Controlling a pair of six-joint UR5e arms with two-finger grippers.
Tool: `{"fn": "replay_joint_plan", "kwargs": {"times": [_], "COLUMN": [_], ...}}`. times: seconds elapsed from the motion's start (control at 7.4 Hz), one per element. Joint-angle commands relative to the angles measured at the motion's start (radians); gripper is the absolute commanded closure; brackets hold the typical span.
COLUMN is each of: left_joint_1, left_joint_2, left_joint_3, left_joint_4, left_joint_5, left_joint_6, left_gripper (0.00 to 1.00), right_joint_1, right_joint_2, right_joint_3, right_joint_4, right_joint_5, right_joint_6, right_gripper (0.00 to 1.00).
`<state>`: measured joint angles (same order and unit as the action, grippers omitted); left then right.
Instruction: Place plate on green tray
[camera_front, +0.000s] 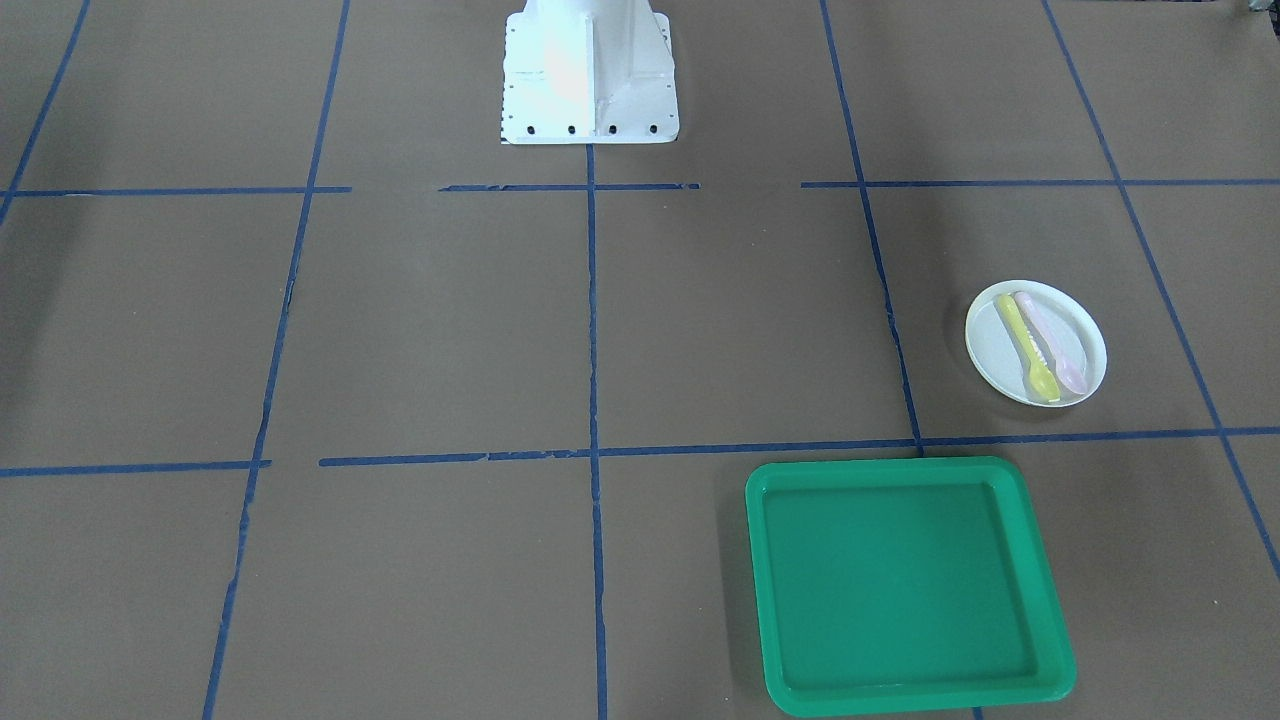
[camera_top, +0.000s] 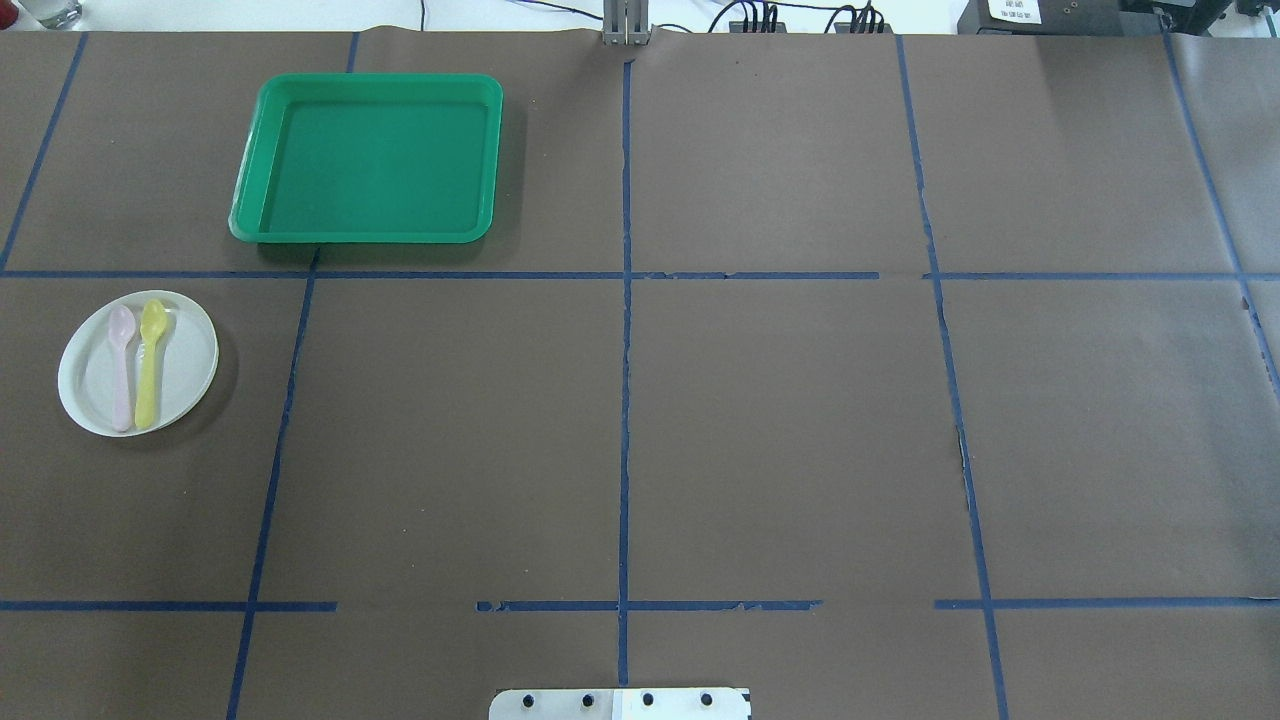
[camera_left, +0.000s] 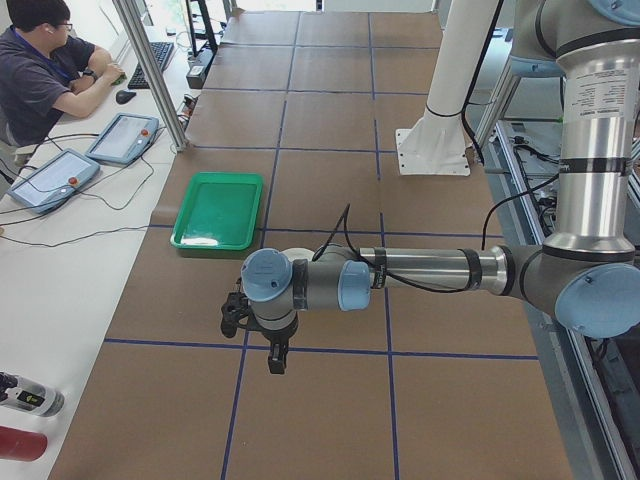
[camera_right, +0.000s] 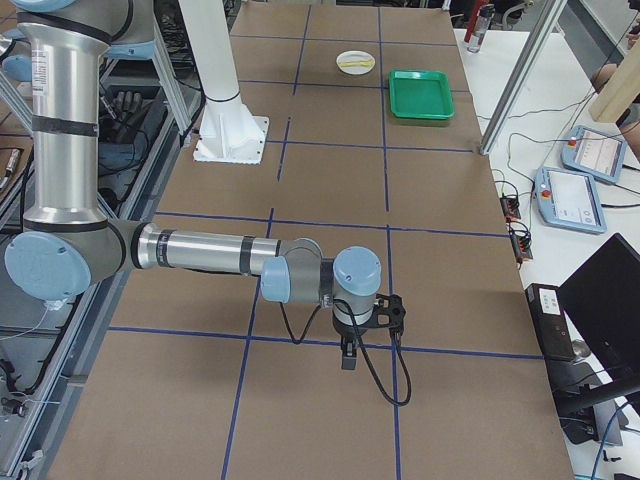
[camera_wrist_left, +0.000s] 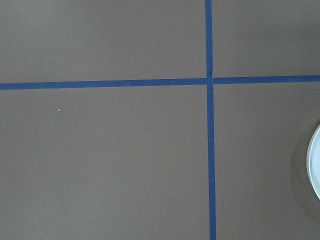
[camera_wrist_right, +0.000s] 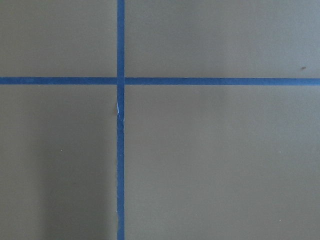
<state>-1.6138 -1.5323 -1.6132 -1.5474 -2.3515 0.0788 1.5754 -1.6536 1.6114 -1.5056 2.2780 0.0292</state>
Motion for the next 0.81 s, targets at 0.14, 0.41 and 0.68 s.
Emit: {"fn": "replay_joint_plan", "kwargs": {"times": [0.14, 0.41, 0.68], "left_joint_1": [0.002, 0.003, 0.059], "left_joint_2": [-0.032, -0.035, -0.035], "left_joint_3": [0.007, -0.01, -0.011], "left_joint_4": [-0.006, -0.016, -0.113], "left_joint_5": [0.0, -0.003, -0.041], "left_joint_6": [-0.004, -0.005, -0.09], "left_gripper": [0.0, 0.0, 0.0], "right_joint_1": [0.0, 0.0, 0.0], "right_joint_2": [0.0, 0.0, 0.0], "right_joint_3": [0.001, -0.001, 0.001], "right_joint_4": [-0.001, -0.001, -0.001], "right_joint_5": [0.0, 0.0, 0.0], "right_joint_6": [0.0, 0.0, 0.0], "right_gripper": [0.0, 0.0, 0.0]}}
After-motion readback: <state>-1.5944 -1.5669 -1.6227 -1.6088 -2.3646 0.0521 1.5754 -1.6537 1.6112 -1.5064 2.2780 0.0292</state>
